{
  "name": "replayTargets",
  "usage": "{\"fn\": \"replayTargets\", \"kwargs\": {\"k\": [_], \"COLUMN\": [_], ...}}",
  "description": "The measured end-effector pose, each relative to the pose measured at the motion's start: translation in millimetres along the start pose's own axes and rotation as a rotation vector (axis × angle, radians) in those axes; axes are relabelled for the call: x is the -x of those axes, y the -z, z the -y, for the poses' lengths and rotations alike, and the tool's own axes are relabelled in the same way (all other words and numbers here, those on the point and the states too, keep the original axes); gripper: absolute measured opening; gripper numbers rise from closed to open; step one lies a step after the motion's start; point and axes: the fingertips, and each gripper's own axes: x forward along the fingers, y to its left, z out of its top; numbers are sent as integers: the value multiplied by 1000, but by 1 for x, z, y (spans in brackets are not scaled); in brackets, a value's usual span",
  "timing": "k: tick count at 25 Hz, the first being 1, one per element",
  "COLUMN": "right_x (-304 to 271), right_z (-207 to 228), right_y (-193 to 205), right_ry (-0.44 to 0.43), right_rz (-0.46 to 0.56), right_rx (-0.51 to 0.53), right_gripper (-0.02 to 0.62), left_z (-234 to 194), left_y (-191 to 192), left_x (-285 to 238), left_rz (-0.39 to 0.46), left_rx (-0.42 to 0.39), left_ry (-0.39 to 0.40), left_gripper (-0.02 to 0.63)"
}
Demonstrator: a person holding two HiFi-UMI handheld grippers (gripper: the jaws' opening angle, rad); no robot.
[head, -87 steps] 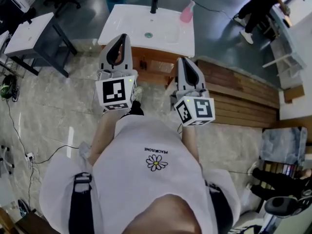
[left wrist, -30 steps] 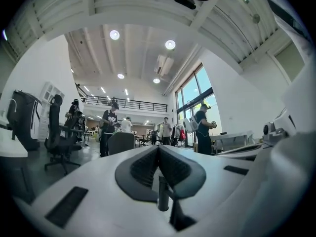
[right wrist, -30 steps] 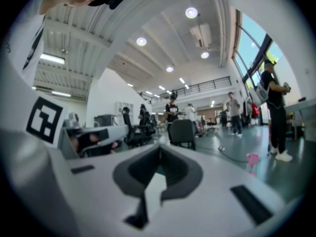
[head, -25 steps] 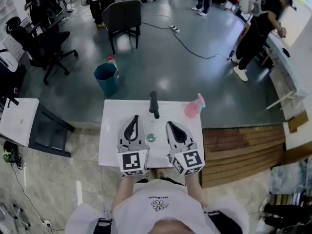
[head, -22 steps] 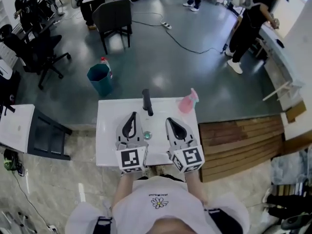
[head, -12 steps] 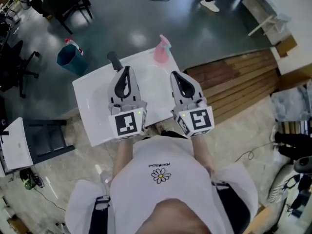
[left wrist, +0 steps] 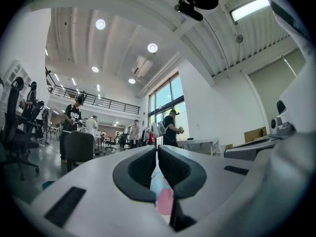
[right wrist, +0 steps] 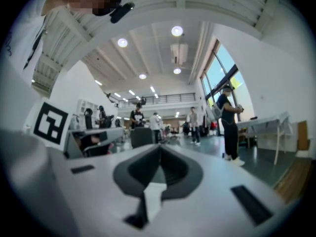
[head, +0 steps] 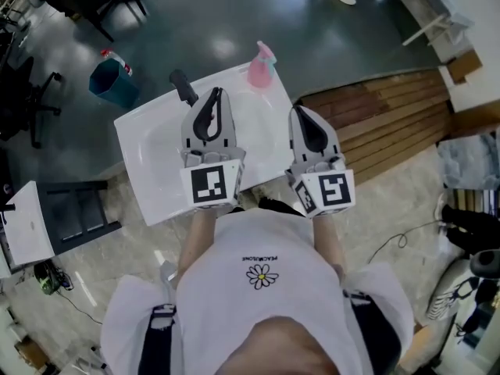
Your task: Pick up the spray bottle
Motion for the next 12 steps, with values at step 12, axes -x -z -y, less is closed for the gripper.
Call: {"fn": "replayTargets", "kwargs": {"k": [12], "right_x": [-5], "right_z": [2], "right_y": [13], "right_ry": [-12], "right_rz": [-29], "right_rx": [-17], "right_gripper": [29], "left_z": [9], "left_y": [19], "left_x": [-62], "left_rz": [-55], "left_rx": [23], "left_ry": [156], "left_gripper": [221]}}
